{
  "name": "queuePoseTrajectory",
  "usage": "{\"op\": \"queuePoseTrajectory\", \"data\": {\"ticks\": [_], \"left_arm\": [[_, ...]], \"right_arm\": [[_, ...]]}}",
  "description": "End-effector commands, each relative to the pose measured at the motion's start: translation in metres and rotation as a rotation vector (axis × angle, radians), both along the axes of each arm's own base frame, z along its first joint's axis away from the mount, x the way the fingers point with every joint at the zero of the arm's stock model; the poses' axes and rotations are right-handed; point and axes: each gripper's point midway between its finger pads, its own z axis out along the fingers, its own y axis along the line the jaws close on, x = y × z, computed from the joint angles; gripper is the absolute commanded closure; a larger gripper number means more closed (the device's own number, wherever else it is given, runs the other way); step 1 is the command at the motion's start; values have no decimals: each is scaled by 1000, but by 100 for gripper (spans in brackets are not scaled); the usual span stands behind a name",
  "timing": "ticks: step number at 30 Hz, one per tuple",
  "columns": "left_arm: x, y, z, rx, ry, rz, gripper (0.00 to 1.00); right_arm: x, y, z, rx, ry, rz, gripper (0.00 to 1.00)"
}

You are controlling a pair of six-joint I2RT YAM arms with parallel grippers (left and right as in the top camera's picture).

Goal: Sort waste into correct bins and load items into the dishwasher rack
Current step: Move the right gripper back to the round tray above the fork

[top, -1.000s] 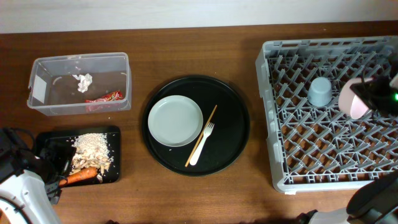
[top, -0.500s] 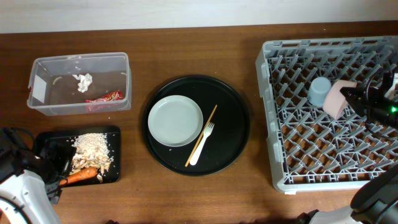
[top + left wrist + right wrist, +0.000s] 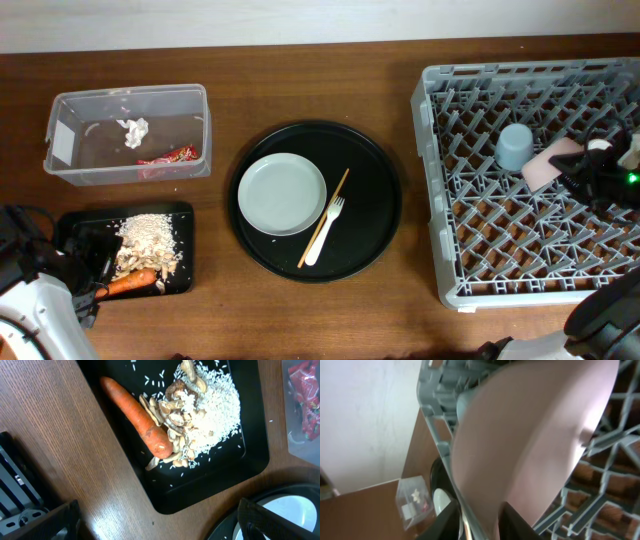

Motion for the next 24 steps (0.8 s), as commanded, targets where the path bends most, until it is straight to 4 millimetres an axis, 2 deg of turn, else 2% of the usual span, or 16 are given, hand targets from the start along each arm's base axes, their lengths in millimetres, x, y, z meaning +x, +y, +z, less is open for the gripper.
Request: {"op": "queuePoseTrajectory", "data": {"ticks": [1, 3, 6, 7, 10, 11, 13, 15, 16, 17, 18, 19, 20, 22, 23, 24], "left_arm": [[0, 2, 3, 9, -6, -9, 1], [0, 2, 3, 9, -6, -9, 1], [0, 1, 3, 9, -5, -9, 1], [0, 2, 3, 9, -5, -9, 1], [0, 2, 3, 9, -6, -9, 1], [0, 2, 3, 9, -5, -9, 1], [0, 2, 3, 9, -6, -9, 1], [0, 2, 3, 9, -6, -9, 1], [0, 2, 3, 9, -6, -9, 1], [0, 2, 3, 9, -5, -9, 1], [0, 2, 3, 9, -6, -9, 1], [0, 2, 3, 9, -5, -9, 1], [0, 2, 3, 9, -5, -9, 1], [0, 2, 3, 9, -5, -9, 1], [0, 2, 3, 9, -5, -9, 1], [0, 2, 3, 9, -5, -9, 1]], "right_arm": [[-10, -21, 10, -100, 113, -79, 73], [-18, -23, 16, -123, 166, -92, 62], [-31, -18, 46, -129, 225, -97, 11], [-38, -21, 55, -167, 247, -108, 1], [-58, -9, 89, -242, 226, -125, 1], [-62, 17, 114, -279, 134, -56, 1], [-66, 61, 145, -331, -8, 72, 1], [-69, 105, 165, -380, -105, 195, 1], [-70, 141, 170, -389, -152, 318, 1], [-67, 181, 167, -378, -182, 468, 1], [-64, 210, 156, -373, -169, 586, 1], [-62, 227, 144, -380, -137, 650, 1], [-53, 240, 115, -432, 17, 635, 0], [-40, 251, 76, -576, 213, 537, 5], [-34, 268, 50, -675, 308, 489, 5], [-30, 292, 33, -697, 320, 536, 5]]}}
